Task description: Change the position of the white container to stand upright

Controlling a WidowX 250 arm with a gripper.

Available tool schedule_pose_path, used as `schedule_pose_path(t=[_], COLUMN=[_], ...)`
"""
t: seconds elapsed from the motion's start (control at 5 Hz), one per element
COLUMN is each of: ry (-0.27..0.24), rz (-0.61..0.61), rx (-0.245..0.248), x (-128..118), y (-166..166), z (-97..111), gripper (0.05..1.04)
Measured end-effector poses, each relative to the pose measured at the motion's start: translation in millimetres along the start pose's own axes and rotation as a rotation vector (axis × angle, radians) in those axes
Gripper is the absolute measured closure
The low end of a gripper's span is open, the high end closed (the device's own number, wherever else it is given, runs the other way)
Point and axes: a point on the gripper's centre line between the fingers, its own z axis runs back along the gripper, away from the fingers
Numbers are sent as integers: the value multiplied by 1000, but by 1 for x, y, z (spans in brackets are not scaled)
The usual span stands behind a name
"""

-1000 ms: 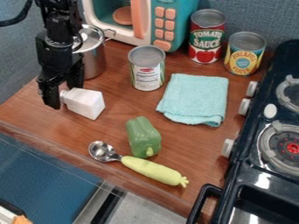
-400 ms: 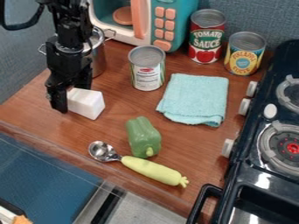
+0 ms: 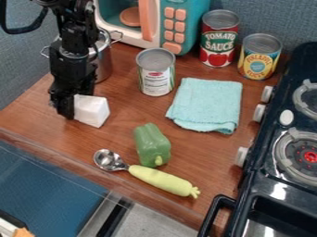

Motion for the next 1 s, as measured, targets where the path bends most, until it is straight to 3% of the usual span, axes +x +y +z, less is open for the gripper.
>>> schedule_pose_path(t=[0.2, 0.6, 0.8, 1.0], ry=[-22, -118, -184, -324], rz=[-31, -91, -93, -78], rx=[-1, -64, -53, -2], x=[-3, -15, -15, -12], y=[1, -3, -1, 2], z=[4, 37, 44, 54], gripper=[460, 460, 460, 460])
